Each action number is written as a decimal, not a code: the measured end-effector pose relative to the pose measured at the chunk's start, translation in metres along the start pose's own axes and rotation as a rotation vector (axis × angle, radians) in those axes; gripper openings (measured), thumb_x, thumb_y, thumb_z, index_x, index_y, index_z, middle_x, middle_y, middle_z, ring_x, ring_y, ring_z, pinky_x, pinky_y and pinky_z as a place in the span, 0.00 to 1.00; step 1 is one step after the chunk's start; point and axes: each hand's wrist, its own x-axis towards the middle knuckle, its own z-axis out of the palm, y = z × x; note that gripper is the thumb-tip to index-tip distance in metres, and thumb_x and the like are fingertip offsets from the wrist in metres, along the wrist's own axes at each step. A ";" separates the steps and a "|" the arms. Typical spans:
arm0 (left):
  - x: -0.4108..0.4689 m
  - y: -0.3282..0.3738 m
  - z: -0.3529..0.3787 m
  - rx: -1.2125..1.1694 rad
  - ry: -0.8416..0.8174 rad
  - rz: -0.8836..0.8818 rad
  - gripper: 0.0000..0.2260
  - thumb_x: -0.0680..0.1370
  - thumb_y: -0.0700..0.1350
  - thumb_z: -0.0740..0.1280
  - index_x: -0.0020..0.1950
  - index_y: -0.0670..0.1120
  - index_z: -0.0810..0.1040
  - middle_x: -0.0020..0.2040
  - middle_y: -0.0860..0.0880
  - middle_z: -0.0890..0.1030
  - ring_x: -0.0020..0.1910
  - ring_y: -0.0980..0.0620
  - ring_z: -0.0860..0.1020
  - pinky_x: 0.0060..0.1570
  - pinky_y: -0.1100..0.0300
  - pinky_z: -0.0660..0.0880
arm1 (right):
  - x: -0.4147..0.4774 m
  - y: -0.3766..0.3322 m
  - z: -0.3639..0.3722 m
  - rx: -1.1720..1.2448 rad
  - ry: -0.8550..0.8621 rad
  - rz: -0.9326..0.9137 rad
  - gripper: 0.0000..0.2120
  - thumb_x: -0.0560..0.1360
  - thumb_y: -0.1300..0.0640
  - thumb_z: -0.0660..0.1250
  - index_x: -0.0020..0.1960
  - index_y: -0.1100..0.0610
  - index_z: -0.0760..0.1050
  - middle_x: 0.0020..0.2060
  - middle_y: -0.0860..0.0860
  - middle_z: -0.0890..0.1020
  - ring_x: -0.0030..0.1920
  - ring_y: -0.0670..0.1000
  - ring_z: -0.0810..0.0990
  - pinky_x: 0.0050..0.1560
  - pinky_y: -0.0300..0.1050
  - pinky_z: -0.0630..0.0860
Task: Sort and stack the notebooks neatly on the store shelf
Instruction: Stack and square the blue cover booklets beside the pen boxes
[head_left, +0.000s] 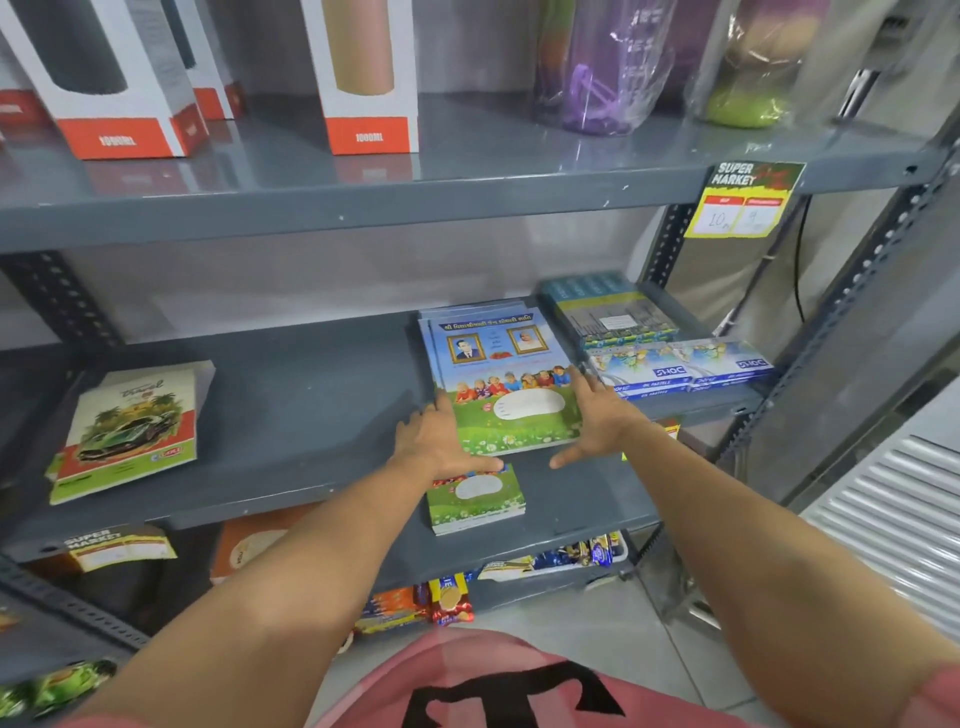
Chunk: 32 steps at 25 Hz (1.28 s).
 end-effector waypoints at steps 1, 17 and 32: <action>0.002 0.006 0.003 0.066 0.011 -0.004 0.63 0.52 0.73 0.71 0.77 0.45 0.49 0.71 0.42 0.69 0.69 0.41 0.70 0.67 0.44 0.68 | 0.002 0.002 0.000 0.021 -0.003 -0.008 0.73 0.51 0.32 0.78 0.77 0.53 0.33 0.78 0.56 0.46 0.77 0.59 0.51 0.73 0.60 0.61; 0.038 0.019 0.003 -0.006 0.011 -0.152 0.69 0.52 0.62 0.80 0.77 0.45 0.36 0.72 0.42 0.68 0.68 0.42 0.72 0.59 0.49 0.76 | 0.044 0.012 0.006 0.255 0.141 -0.173 0.71 0.50 0.35 0.79 0.75 0.47 0.34 0.68 0.57 0.71 0.65 0.60 0.74 0.59 0.55 0.74; 0.047 0.018 0.001 0.007 0.078 -0.177 0.56 0.51 0.61 0.81 0.71 0.45 0.58 0.54 0.45 0.79 0.51 0.45 0.80 0.42 0.54 0.79 | 0.054 0.016 0.008 0.384 0.167 -0.126 0.66 0.54 0.45 0.83 0.76 0.47 0.40 0.63 0.59 0.75 0.63 0.61 0.75 0.61 0.54 0.73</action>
